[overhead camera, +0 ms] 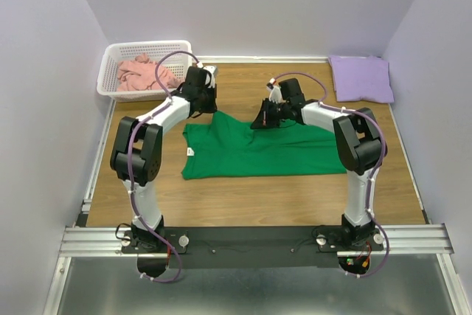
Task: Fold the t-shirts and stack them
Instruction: Fold the tshirt
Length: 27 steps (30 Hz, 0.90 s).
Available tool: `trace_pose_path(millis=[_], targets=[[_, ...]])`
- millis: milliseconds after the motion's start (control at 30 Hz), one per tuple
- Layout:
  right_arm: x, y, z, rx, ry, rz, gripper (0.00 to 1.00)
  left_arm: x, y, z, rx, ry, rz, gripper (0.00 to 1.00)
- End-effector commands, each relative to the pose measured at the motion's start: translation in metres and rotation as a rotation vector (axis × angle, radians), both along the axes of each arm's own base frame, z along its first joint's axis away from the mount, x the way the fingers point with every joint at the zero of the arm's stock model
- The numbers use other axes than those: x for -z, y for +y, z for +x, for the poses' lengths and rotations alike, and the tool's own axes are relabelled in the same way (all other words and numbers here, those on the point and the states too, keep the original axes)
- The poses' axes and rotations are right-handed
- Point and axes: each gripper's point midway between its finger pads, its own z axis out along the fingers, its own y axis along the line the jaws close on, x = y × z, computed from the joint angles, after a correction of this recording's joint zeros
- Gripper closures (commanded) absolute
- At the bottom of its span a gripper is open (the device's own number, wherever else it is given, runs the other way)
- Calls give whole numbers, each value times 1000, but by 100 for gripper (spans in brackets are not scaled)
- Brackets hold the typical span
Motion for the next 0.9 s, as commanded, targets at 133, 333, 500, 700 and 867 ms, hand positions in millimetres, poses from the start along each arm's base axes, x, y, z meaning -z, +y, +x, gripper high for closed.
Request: trace_pose_path(millis=[133, 333, 500, 700, 867], targets=[[-8, -2, -15, -48, -40, -2, 99, -8, 9, -24, 12, -4, 1, 100], [-14, -3, -18, -63, -65, -1, 99, -8, 7, -32, 28, 0, -16, 100], [-21, 0, -24, -94, -76, 21, 99, -10, 11, -43, 22, 0, -18, 100], [-18, 3, -37, -133, -64, 29, 99, -7, 20, -58, -5, 12, -3, 100], [-10, 2, -45, -149, -48, 23, 99, -1, 23, -71, -6, 25, -10, 100]])
